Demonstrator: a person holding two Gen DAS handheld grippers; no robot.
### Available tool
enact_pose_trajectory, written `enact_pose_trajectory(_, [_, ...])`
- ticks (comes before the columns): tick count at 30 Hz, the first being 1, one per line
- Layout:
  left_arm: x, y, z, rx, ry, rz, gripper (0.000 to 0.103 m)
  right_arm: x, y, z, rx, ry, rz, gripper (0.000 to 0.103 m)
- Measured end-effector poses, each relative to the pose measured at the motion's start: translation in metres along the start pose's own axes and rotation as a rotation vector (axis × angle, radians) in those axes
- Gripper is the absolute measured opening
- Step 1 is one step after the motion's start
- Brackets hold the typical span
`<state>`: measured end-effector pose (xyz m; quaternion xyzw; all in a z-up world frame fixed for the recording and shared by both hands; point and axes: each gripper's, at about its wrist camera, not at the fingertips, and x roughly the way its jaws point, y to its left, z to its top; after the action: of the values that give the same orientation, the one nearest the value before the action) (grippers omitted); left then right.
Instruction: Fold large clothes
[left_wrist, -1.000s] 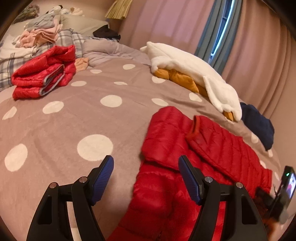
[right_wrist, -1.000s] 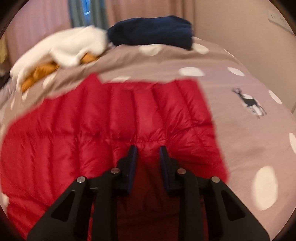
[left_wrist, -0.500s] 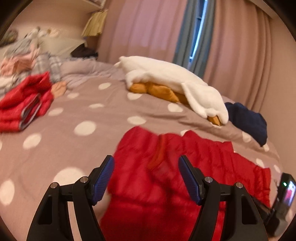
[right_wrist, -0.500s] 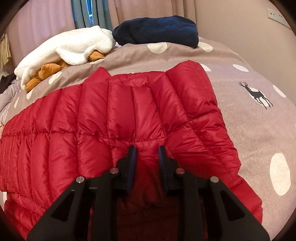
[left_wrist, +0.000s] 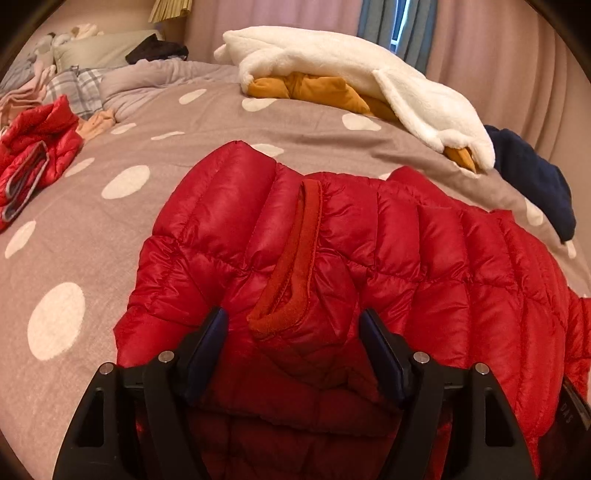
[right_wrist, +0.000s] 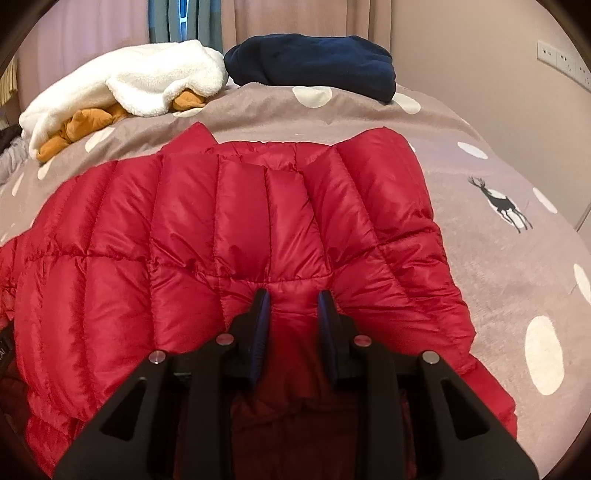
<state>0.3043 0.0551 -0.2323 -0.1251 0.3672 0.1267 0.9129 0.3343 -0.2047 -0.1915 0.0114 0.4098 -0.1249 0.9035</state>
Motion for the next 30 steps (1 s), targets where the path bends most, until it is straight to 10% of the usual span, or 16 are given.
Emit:
enact_pose_trajectory(11, [-0.013,0.001,0.005,0.004,0.002,0.046,0.077,-0.005,-0.004,0.004,-0.021,0.017,-0.021,0.035])
enact_pose_trajectory(16, [-0.079,0.026,-0.008,-0.020,-0.074,0.030,0.077,-0.056,-0.047,-0.008,0.085,-0.002,0.144,0.035])
enact_pose_trajectory(22, [-0.168,0.063,-0.023,-0.010,-0.117,-0.032,0.096,-0.154,-0.083,-0.040,0.007,-0.166,0.113,0.036])
enact_pose_trajectory(30, [-0.234,0.111,-0.074,-0.017,-0.140,0.058,0.100,-0.214,-0.133,-0.099,0.047,-0.192,0.093,0.073])
